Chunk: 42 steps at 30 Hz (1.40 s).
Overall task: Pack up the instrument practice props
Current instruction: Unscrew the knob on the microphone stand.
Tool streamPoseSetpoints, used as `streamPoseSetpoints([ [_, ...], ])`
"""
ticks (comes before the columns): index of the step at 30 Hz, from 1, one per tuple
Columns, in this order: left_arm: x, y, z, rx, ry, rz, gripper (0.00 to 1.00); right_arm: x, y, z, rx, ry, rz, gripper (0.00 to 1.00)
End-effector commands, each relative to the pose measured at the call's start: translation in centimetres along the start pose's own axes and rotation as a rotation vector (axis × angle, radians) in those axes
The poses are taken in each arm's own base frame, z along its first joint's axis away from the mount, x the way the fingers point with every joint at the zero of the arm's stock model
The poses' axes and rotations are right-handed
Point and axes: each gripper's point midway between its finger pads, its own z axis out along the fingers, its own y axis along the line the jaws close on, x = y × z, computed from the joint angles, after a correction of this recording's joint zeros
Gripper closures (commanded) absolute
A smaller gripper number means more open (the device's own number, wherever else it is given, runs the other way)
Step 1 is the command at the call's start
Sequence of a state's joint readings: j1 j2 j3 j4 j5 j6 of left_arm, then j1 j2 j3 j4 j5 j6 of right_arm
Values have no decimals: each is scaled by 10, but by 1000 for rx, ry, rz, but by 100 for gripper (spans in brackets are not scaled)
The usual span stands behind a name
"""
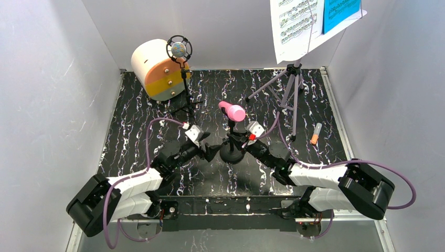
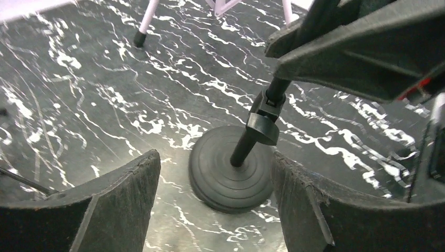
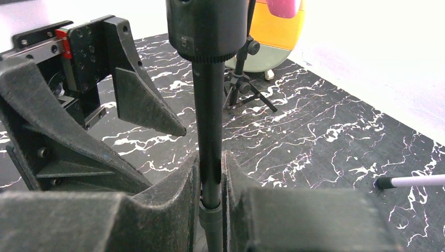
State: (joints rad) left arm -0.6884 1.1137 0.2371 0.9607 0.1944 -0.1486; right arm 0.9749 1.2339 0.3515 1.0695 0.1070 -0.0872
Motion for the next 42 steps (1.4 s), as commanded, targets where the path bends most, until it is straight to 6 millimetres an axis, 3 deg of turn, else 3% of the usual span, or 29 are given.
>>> streamPoseSetpoints([
  [1,-9,4,-2,26,-28,305,28,40,15,-13,-69,139,-13,99],
  [8,3,-16,-1,188,-31,726,30,42,16,-14,-74,142,-12,99],
  [17,-15,-26,4,161,-80,1022,35,46,19,-13,-85,149,-2,99],
  [25,-11,-46,14,188,-82,1137,42,49,19,-12,-85,156,3,99],
  [42,-8,-38,25,134,-56,1172,52,58,19,-10,-79,182,2,99],
])
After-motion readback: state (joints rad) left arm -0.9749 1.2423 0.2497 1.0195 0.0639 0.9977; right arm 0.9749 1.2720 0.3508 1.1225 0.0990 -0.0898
